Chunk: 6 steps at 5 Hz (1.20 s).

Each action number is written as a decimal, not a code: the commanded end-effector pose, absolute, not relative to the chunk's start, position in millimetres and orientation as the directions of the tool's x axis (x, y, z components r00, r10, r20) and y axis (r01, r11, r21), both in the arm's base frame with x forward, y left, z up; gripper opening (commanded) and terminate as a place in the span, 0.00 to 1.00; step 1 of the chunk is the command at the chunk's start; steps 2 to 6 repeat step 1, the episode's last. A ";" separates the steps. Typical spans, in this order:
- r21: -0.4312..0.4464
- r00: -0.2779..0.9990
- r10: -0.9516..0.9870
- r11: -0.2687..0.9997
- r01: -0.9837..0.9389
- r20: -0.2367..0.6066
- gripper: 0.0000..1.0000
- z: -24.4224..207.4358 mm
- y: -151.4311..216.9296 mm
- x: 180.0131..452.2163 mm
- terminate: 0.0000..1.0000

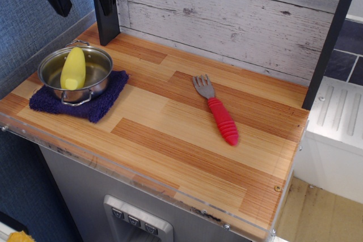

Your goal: Place the yellow vegetable in the silver pot.

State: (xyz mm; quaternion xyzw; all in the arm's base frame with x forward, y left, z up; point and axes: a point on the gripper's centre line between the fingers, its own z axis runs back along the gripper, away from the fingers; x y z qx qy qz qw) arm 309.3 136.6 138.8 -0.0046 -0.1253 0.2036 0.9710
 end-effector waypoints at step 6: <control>-0.058 0.870 0.388 0.919 -0.389 0.304 1.00 163.3 130.5 298.7 1.00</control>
